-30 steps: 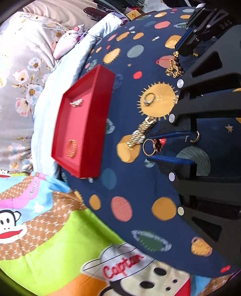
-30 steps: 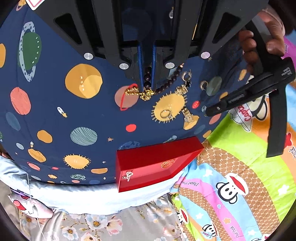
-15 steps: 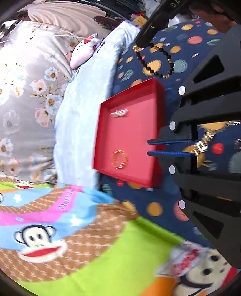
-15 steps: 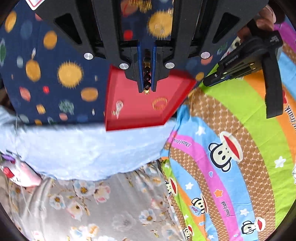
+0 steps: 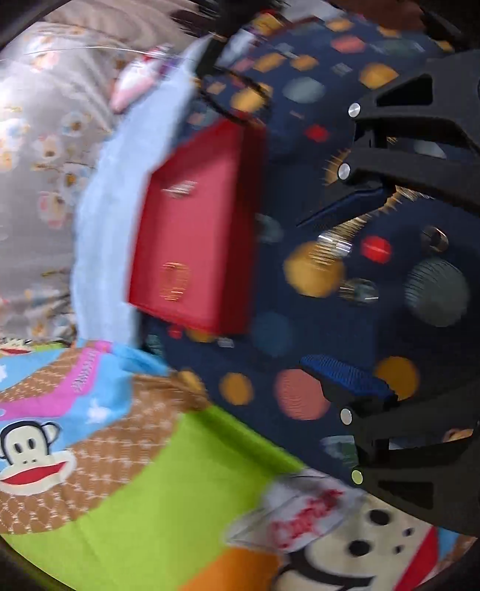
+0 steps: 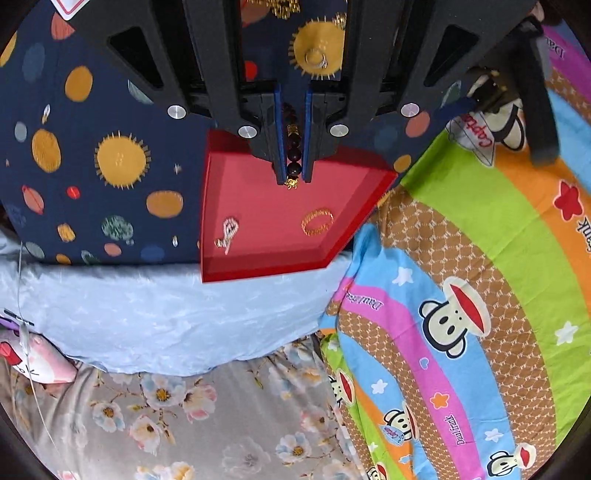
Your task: Organize jewelry
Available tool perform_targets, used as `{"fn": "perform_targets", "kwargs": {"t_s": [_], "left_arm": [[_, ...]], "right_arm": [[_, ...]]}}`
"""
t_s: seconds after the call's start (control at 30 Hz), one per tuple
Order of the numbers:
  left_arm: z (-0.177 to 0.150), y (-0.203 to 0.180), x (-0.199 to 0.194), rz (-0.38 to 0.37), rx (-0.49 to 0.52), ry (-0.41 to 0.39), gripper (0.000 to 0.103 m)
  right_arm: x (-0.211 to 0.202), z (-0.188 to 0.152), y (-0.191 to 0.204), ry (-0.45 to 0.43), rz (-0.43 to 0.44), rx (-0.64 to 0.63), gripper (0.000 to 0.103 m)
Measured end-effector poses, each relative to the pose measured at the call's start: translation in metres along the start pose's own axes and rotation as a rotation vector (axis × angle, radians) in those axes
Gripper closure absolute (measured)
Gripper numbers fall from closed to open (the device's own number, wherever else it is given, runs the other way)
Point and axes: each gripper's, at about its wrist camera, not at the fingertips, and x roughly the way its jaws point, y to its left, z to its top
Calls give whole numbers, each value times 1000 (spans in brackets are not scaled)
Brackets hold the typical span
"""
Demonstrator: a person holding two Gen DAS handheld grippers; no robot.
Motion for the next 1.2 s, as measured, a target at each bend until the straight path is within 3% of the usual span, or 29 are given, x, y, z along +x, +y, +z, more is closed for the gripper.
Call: {"fn": "perform_targets", "kwargs": {"t_s": [0.07,0.17,0.4,0.53,0.9,1.2], "left_arm": [[-15,-1,14,-12,-1,59,43],[-23,0,23,4,-11,78,48],[-23,-2,30,14,19,58,67],[-20,0,33,8,18,47,84],[-14,-1,19,-27,18,31,85],[63,-12,-11,-77,40,-107,85]], "right_arm": [[-2,-8,-1,11,6,17,96],[-7,-16,-1,20,13,29,96],[-10,-21,-1,24,15,40,96],[-7,-23,-2,33,17,41,96],[-7,-20,-7,24,12,46,96],[8,34,-8,-27,20,-5,96]]}}
